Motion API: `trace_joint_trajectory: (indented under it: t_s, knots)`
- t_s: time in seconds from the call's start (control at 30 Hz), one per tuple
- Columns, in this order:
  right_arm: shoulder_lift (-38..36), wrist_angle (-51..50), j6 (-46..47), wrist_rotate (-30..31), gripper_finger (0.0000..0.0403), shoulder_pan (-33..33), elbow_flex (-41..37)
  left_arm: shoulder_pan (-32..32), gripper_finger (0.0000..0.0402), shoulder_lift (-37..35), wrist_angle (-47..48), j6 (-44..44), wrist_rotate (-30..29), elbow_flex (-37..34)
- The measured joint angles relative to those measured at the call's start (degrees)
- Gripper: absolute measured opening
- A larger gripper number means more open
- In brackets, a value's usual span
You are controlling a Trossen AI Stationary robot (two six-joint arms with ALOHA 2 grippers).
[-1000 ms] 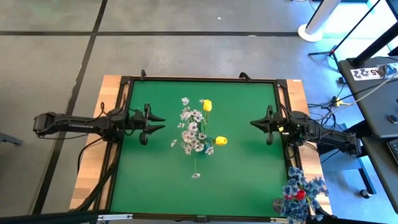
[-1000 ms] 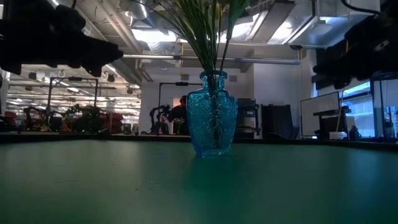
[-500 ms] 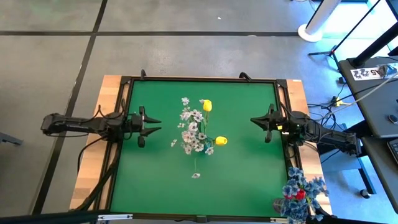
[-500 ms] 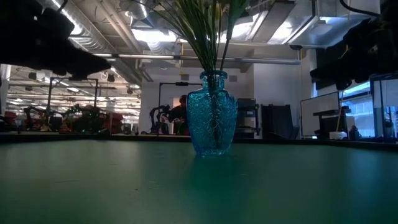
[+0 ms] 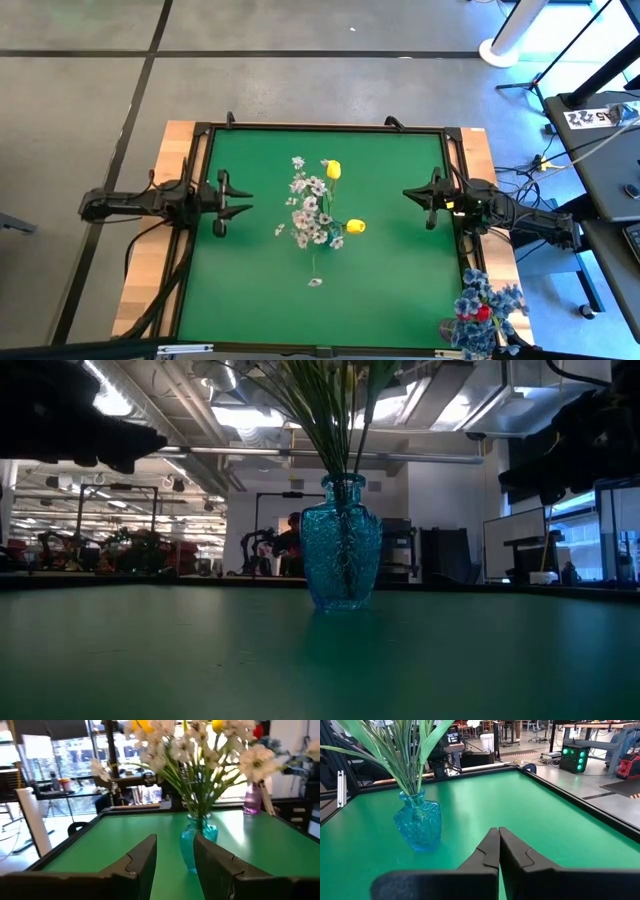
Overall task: Sort flowers into vase by color
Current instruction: Return to Home Position
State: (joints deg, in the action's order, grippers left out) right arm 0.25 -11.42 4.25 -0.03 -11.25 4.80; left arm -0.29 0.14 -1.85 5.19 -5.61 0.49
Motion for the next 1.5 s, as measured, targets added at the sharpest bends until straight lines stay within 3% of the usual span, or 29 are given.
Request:
trace_joint_trajectory:
  t_s: [0.23, 0.47, 1.5]
  knots:
    - [0.00, 1.11, 0.00, 0.00, 0.0001, 0.01, -0.15, -1.28, 0.0125, 0.63, 0.60, -0.75, 0.75, -0.04]
    - [0.00, 1.22, 0.00, -0.04, 0.0001, 0.01, -0.15, -1.28, 0.0125, 0.61, 1.03, -12.19, 3.72, -0.04]
    - [0.00, 1.33, -0.02, -0.13, 0.0001, -0.02, -0.15, -1.28, 0.0125, 0.61, 1.01, -12.15, 3.57, -0.04]
